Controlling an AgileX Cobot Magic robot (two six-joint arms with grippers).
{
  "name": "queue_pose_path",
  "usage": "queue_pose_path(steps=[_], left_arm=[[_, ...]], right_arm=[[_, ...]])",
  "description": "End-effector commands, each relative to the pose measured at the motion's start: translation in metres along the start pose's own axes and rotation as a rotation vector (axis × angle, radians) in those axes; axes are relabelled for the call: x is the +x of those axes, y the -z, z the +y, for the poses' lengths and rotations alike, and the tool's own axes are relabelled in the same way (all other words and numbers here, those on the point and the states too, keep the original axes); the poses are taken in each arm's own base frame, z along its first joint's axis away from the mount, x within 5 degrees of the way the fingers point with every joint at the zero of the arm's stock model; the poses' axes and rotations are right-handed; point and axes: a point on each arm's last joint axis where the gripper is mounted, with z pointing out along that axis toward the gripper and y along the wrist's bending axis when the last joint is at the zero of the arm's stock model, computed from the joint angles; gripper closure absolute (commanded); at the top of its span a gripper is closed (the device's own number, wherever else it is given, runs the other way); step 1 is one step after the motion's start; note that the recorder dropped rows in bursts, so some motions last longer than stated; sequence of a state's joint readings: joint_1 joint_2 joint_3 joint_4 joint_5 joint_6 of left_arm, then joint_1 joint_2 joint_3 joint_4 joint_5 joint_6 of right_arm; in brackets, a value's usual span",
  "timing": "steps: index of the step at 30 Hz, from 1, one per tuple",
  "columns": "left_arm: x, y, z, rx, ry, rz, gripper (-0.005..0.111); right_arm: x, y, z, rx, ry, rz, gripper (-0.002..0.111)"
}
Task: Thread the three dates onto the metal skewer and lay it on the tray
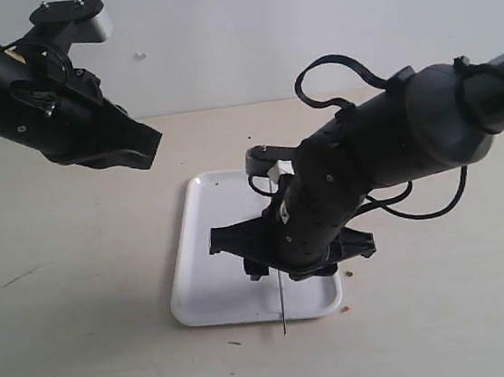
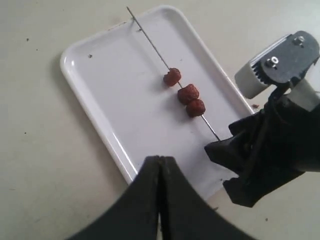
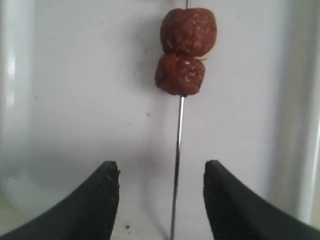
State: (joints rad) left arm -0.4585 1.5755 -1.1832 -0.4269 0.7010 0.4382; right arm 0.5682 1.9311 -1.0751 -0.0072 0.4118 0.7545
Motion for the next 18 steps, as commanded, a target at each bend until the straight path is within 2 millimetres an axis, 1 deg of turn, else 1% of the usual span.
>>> queue_pose_path(steps=[1,2,3,4,5,7,8,9,10,11,12,13,14,15,16,17,18], left_arm=[[0.001,0.007,0.009,-0.026,0.033,-0.016,0.107],[0.001,0.009,0.010,-0.026,0.044,-0.028,0.107],[0.004,0.018,0.011,-0.047,0.051,-0.070,0.107],[0.009,0.021,0.011,-0.058,0.057,-0.089,0.107],[0.016,0.036,0.009,-0.086,0.076,-0.175,0.107],[0.025,0.056,0.003,-0.111,0.085,-0.275,0.107],[0.032,0.066,0.000,-0.120,0.093,-0.322,0.107],[0.045,0.084,-0.006,-0.131,0.102,-0.396,0.107],[0.052,0.091,-0.009,-0.133,0.103,-0.420,0.107],[0.069,0.106,-0.017,-0.134,0.097,-0.461,0.107],[0.079,0.112,-0.021,-0.125,0.103,-0.474,0.107],[0.095,0.123,-0.028,-0.102,0.109,-0.499,0.107],[0.106,0.129,-0.033,-0.087,0.112,-0.509,0.107],[0.122,0.132,-0.039,-0.062,0.124,-0.512,0.107],[0.131,0.136,-0.042,-0.044,0.135,-0.531,0.107],[0.143,0.138,-0.046,-0.012,0.168,-0.555,0.107],[0.149,0.139,-0.049,0.002,0.176,-0.558,0.107]], right_arm=[[-0.013,0.043,0.003,-0.003,0.092,-0.098,0.065],[-0.014,0.052,0.001,0.011,0.105,-0.105,0.069],[-0.016,0.076,-0.002,0.033,0.141,-0.147,0.080],[-0.015,0.086,-0.005,0.041,0.161,-0.168,0.085],[-0.012,0.113,-0.011,0.037,0.180,-0.216,0.097],[-0.004,0.139,-0.019,0.011,0.183,-0.265,0.106],[0.001,0.151,-0.024,-0.002,0.185,-0.289,0.108],[0.013,0.171,-0.035,-0.030,0.184,-0.330,0.108],[0.018,0.179,-0.040,-0.048,0.181,-0.349,0.108],[0.032,0.198,-0.052,-0.091,0.159,-0.381,0.108],[0.042,0.210,-0.060,-0.112,0.143,-0.390,0.108],[0.053,0.225,-0.071,-0.125,0.132,-0.411,0.108],[0.062,0.237,-0.080,-0.131,0.123,-0.428,0.108],[0.071,0.248,-0.089,-0.125,0.112,-0.434,0.108],[0.076,0.257,-0.095,-0.127,0.105,-0.451,0.108],[0.083,0.271,-0.102,-0.160,0.099,-0.498,0.108],[0.087,0.278,-0.105,-0.182,0.096,-0.525,0.108]])
